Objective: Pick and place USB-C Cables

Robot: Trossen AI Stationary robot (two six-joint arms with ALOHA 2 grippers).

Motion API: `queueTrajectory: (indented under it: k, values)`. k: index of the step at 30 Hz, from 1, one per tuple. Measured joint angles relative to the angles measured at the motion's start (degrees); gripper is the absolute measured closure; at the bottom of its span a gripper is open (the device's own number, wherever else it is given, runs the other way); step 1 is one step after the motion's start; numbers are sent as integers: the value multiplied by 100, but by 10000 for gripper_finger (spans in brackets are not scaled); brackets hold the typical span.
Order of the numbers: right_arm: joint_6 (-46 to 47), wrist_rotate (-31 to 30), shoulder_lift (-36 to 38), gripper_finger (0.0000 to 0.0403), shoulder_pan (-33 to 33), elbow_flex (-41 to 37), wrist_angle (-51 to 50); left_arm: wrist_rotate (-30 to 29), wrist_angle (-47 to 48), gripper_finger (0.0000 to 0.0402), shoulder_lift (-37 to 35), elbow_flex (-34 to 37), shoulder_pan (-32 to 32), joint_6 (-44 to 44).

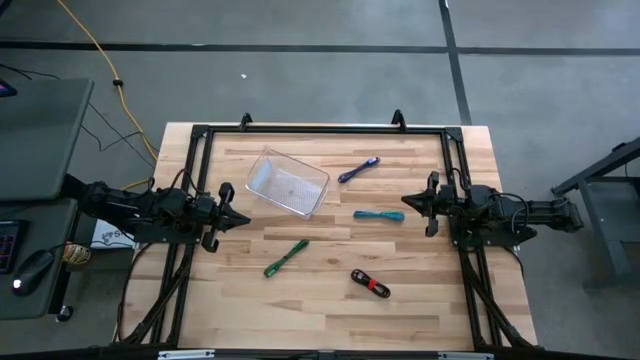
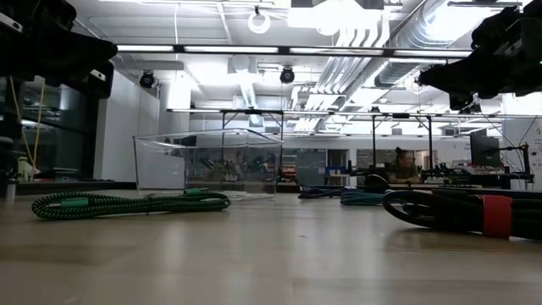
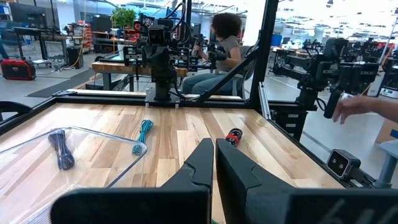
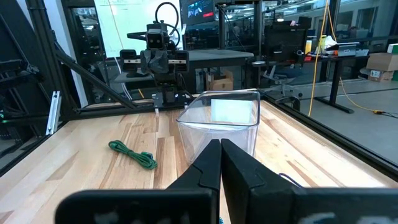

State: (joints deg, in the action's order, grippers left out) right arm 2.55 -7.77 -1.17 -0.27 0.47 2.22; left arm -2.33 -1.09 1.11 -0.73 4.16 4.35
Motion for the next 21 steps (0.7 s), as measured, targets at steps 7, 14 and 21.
queueTrajectory:
  k: [7, 14, 21]
  values:
    - [-1, 0, 1, 403, 0, -2, 0, 0, -2, 401, 2, 0, 2, -2]
    - [-586, -83, 2, 403, -1, -2, 127, -1, -1, 401, 0, 1, 1, -2]
    - [555, -59, 0, 403, -1, -2, 347, 0, 1, 401, 0, 1, 2, -2]
